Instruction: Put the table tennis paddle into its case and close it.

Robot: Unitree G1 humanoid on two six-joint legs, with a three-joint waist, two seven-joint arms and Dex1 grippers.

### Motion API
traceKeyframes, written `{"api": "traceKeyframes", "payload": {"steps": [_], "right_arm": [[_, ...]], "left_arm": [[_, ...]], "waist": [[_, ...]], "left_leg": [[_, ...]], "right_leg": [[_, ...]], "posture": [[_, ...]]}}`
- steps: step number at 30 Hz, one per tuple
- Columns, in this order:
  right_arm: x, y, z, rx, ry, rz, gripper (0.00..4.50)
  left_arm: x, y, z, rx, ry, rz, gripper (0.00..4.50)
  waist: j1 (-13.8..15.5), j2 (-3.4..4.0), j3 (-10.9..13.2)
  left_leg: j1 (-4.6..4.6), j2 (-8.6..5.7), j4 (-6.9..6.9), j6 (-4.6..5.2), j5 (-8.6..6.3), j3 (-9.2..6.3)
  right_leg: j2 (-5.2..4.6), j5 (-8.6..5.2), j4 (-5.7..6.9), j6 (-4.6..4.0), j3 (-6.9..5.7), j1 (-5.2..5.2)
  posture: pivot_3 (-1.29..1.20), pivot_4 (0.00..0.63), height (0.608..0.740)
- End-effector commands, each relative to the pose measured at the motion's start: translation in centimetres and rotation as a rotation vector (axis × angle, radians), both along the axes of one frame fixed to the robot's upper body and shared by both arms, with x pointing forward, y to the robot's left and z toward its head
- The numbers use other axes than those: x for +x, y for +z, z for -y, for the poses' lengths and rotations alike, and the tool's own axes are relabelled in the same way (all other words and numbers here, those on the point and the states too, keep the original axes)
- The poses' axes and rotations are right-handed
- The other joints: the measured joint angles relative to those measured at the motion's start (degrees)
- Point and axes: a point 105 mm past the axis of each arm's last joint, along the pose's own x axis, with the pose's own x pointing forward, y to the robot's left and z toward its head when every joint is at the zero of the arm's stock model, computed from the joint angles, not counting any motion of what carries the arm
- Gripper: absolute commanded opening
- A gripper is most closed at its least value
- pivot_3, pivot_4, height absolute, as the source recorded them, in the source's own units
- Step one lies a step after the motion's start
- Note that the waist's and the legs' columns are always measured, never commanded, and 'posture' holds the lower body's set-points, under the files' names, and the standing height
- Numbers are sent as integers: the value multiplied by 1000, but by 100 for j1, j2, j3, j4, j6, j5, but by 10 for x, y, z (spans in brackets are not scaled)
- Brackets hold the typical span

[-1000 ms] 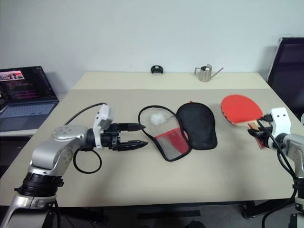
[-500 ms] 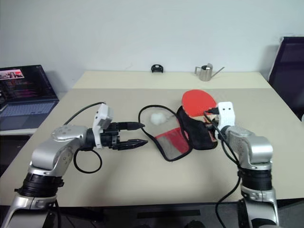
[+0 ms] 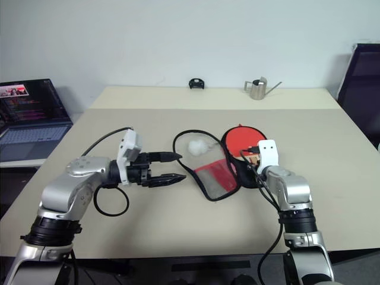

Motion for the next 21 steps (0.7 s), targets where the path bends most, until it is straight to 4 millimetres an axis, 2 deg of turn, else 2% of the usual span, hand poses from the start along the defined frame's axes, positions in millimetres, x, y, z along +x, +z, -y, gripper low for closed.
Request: {"api": "traceKeyframes", "payload": {"steps": [1,12,14,16,21], "right_arm": [[6,18,-4,-4,12,79,1099],[5,11,-6,-9,11,47,1099],[5,12,-8,6,14,48,1815],[4,14,-10,13,14,52,2237],[-1,22,-14,46,15,72,4005]], "left_arm": [[-1,10,2,-9,-8,52,3810],[-1,10,3,-10,-12,52,3810],[-1,10,3,-10,-12,52,3810],[-1,10,3,-10,-12,51,3810],[-2,10,3,-11,-10,49,3810]], "waist": [[0,0,0],[-1,0,0],[-1,0,0],[-1,0,0],[-1,0,0]], "left_leg": [[0,0,0,0,0,0],[3,0,1,1,0,0],[3,0,1,1,0,0],[4,1,1,1,0,0],[4,1,1,1,0,0]], "right_leg": [[0,0,0,0,0,0],[0,0,5,0,0,1],[0,0,6,0,0,1],[0,0,7,0,0,0],[0,0,7,0,1,0]], "posture": [[0,150,740],[0,150,740],[0,150,740],[0,150,740],[0,150,740]]}}
